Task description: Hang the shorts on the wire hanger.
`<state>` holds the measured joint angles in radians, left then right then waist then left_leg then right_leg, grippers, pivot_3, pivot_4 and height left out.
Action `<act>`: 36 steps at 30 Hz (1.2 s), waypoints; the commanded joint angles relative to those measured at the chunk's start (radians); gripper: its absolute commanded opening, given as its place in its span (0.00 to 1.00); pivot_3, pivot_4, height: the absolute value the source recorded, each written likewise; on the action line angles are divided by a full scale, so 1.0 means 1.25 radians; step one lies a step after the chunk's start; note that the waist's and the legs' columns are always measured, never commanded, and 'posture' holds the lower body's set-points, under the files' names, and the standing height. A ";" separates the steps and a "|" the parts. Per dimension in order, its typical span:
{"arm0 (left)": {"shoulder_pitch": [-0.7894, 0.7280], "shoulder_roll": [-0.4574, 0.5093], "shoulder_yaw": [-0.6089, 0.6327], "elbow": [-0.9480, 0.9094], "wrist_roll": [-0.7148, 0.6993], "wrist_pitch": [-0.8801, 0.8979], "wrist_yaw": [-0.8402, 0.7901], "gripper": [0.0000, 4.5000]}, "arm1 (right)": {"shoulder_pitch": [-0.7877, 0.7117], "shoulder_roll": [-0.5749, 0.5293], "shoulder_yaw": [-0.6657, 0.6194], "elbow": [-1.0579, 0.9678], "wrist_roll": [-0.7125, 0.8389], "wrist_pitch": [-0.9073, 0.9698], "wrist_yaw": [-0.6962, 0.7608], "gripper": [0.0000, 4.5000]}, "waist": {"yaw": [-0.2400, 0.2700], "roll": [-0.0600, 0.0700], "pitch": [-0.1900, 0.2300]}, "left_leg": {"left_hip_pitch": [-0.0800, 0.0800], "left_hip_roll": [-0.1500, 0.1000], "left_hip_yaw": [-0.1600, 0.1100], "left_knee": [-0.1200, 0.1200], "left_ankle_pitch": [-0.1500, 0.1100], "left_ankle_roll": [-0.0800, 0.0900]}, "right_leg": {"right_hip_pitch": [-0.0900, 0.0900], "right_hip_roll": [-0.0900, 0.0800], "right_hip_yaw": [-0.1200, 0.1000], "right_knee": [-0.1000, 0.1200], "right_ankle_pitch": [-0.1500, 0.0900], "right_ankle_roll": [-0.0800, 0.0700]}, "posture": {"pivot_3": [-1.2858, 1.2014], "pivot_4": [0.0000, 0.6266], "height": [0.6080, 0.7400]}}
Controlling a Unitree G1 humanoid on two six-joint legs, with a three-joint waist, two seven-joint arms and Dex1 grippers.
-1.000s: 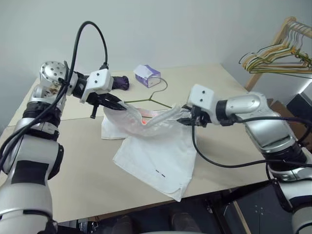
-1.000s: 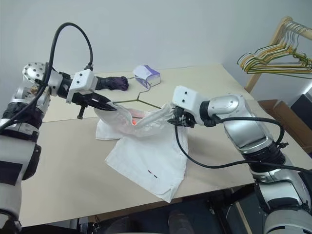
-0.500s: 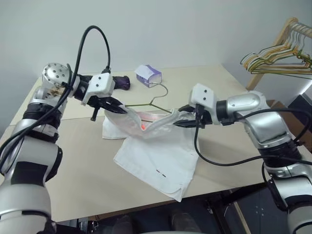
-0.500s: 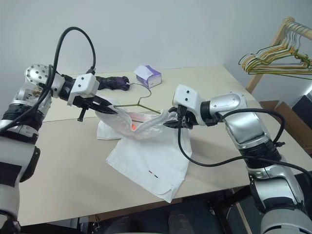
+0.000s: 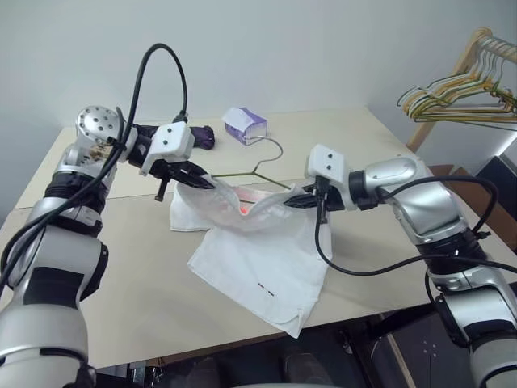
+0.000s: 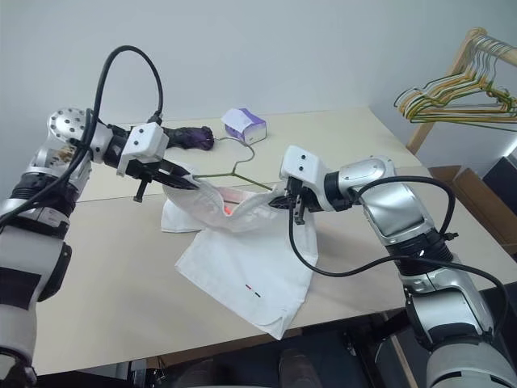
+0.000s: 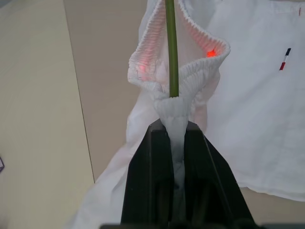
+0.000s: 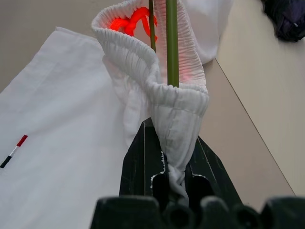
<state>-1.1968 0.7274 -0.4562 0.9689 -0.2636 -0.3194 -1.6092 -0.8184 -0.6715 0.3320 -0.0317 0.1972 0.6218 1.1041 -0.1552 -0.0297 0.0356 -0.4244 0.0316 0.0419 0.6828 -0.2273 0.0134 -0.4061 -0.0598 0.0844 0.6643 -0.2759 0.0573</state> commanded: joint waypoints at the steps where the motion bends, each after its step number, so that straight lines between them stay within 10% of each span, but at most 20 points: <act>1: -0.017 -0.020 0.075 0.045 0.025 -0.033 0.004 0.20 | -0.003 -0.006 -0.030 -0.036 -0.001 0.022 -0.017 0.00 | 0.000 0.000 0.000 | 0.000 0.000 0.000 0.000 0.000 0.000 | 0.000 0.000 0.000 0.000 0.000 0.000 | 0.46 0.00 1.00; 12: 0.046 -0.017 0.264 -0.064 -0.046 0.018 0.004 0.99 | 0.140 -0.057 -0.199 -0.181 0.056 0.181 -0.139 0.00 | -0.004 0.000 0.000 | -0.001 0.000 -0.001 0.000 0.000 0.000 | 0.000 0.000 -0.001 0.000 0.000 0.000 | 0.44 0.00 1.00; 23: 0.339 -0.125 0.427 -0.533 -0.229 0.321 0.235 0.99 | 0.275 -0.060 -0.575 -0.388 0.062 0.758 -0.409 0.00 | -0.022 0.001 -0.001 | 0.000 0.001 -0.003 0.000 0.000 0.000 | 0.002 -0.002 -0.001 0.001 0.000 0.000 | 0.41 0.00 1.00; 36: 0.393 -0.183 0.422 -0.718 -0.286 0.474 0.342 0.99 | 0.166 -0.081 -0.817 -0.154 -0.047 0.794 -0.738 0.00 | -0.085 0.014 -0.009 | 0.014 -0.002 -0.002 -0.003 -0.001 0.001 | 0.014 -0.001 0.002 -0.003 0.000 0.001 | 0.40 0.00 1.00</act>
<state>-0.6938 0.4943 0.0662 0.0963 -0.6253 0.2672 -1.1878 -0.5501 -0.7456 -0.6406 -0.2472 0.1784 1.6068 0.2400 -0.2615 -0.0118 0.0246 -0.4055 0.0296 0.0402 0.6777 -0.2280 0.0143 -0.3867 -0.0611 0.0881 0.6597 -0.2767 0.0586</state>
